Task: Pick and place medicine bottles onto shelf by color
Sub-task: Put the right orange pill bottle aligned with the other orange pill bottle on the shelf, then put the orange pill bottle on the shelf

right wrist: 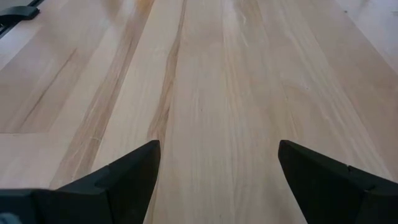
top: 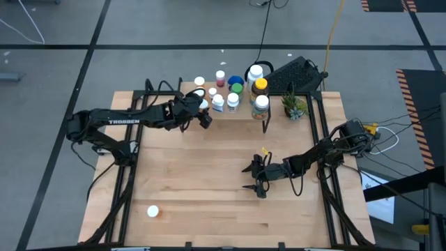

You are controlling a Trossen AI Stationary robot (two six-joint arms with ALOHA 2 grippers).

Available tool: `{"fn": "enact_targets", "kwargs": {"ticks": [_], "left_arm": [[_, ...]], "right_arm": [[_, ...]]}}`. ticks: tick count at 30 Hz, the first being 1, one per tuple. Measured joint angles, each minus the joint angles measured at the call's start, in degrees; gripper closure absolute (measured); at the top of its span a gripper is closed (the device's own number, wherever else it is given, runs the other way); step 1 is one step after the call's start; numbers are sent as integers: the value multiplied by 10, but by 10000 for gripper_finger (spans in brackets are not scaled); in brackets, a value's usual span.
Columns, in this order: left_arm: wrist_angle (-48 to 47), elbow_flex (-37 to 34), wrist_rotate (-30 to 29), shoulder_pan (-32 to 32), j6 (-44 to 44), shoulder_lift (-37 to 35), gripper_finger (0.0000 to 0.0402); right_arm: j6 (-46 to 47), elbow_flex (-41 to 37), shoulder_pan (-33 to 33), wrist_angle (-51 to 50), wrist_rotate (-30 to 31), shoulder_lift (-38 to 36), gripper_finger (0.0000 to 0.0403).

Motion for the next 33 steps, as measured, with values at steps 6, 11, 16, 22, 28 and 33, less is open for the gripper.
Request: {"fn": "enact_targets", "kwargs": {"ticks": [6, 11, 16, 22, 28, 33], "left_arm": [[-4, 0, 0, -4, 11, 0, 61], [-14, 0, 0, -22, 18, -8, 36], [-42, 0, -27, -52, 27, -48, 34], [-93, 1, -49, -107, 15, -115, 34], [-297, 1, -48, -222, -96, -174, 34], [-480, 0, -32, -369, -281, -181, 34]], "right_arm": [[0, 0, 0, 1, 0, 0, 83], [-1, 0, 0, 11, 0, 0, 83], [0, 0, 0, 26, 0, 0, 83], [-11, 0, 0, 78, -2, 0, 83], [10, 58, 2, 29, -3, 3, 83], [-39, 158, 11, -8, -3, 47, 83]]}}
